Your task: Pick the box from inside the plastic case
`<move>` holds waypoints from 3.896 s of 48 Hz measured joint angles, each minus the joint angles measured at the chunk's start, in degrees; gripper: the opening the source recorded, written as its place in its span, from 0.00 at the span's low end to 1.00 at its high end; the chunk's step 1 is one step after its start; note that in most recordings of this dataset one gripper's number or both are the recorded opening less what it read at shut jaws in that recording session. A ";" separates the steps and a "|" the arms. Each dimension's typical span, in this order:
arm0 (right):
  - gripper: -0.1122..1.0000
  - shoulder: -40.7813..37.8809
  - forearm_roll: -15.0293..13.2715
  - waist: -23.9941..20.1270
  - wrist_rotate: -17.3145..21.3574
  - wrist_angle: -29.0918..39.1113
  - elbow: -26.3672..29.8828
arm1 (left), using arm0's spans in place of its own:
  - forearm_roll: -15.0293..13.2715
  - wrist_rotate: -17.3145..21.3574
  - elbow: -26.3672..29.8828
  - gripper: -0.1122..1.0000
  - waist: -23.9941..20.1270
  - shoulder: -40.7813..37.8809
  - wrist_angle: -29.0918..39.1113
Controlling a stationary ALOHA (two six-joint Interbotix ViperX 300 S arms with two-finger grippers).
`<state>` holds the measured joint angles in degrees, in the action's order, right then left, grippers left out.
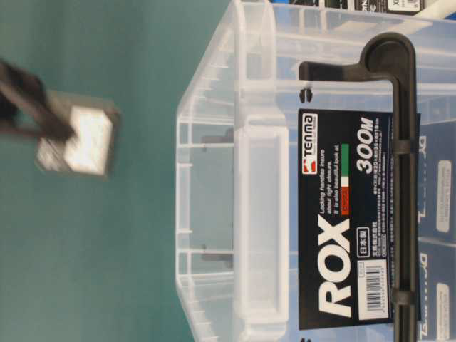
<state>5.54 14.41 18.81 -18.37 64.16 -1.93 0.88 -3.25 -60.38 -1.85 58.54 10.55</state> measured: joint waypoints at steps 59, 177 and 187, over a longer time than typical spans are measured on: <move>0.64 15.73 -0.35 -10.63 0.09 -30.50 -54.05 | 0.00 -0.09 0.70 0.04 -1.32 -0.09 0.00; 0.95 55.37 -0.26 -8.70 7.65 -42.98 -55.72 | 0.00 0.00 0.97 0.04 -1.49 0.18 2.46; 0.95 56.43 -0.26 -8.79 7.65 -43.33 -55.99 | 0.00 0.00 0.97 0.04 -1.49 0.26 2.37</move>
<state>61.96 14.15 10.02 -10.72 20.83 -57.92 0.88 -3.25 -59.41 -3.34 58.80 12.92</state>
